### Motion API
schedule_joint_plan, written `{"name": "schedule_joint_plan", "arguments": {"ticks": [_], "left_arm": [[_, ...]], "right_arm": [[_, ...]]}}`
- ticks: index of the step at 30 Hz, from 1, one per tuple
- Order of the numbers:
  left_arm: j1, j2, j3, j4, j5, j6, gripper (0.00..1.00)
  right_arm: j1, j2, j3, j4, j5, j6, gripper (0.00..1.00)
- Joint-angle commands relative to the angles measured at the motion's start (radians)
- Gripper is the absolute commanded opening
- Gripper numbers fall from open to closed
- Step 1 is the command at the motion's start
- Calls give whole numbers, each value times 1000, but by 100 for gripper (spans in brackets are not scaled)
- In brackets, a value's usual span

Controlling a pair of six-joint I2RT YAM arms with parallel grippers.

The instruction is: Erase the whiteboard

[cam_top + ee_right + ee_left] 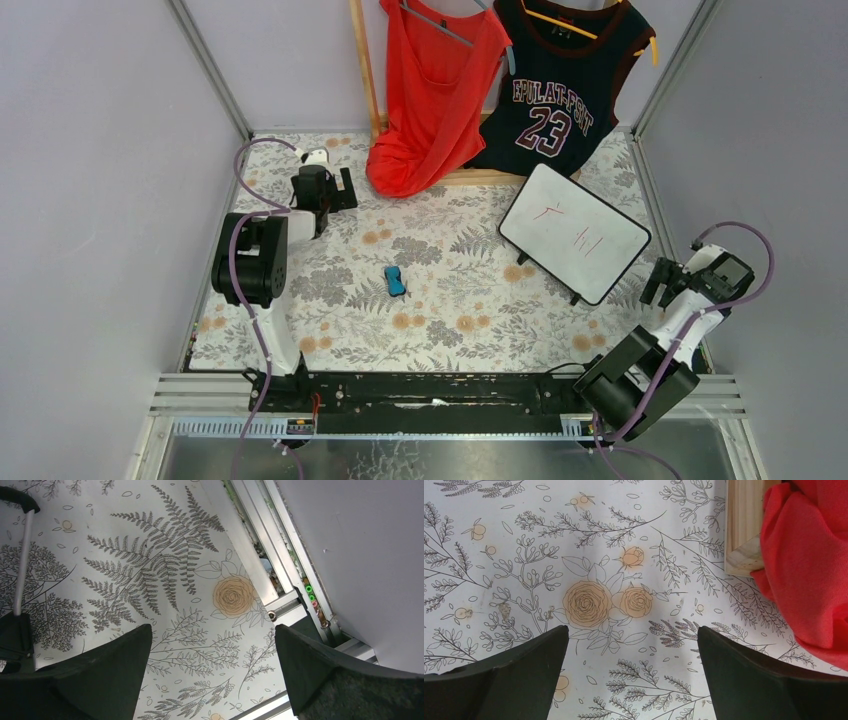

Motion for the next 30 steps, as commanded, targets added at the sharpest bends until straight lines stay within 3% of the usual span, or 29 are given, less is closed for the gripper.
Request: {"name": "schedule_joint_plan", "arguments": {"ticks": [1, 6, 12, 21, 30], "left_arm": [[6, 14, 23, 12, 0, -7, 100], [7, 14, 23, 12, 0, -7, 100], [6, 15, 25, 9, 1, -7, 100], [7, 15, 25, 9, 0, -7, 100], [6, 16, 24, 9, 0, -7, 100]], "right_arm": [[-42, -15, 16, 30, -35, 14, 99], [-84, -21, 100, 20, -38, 3, 98], [-99, 44, 416, -145, -101, -61, 92], [-99, 158, 739, -437, -369, -160, 75], [-98, 286, 898, -720, -632, -332, 75]]}}
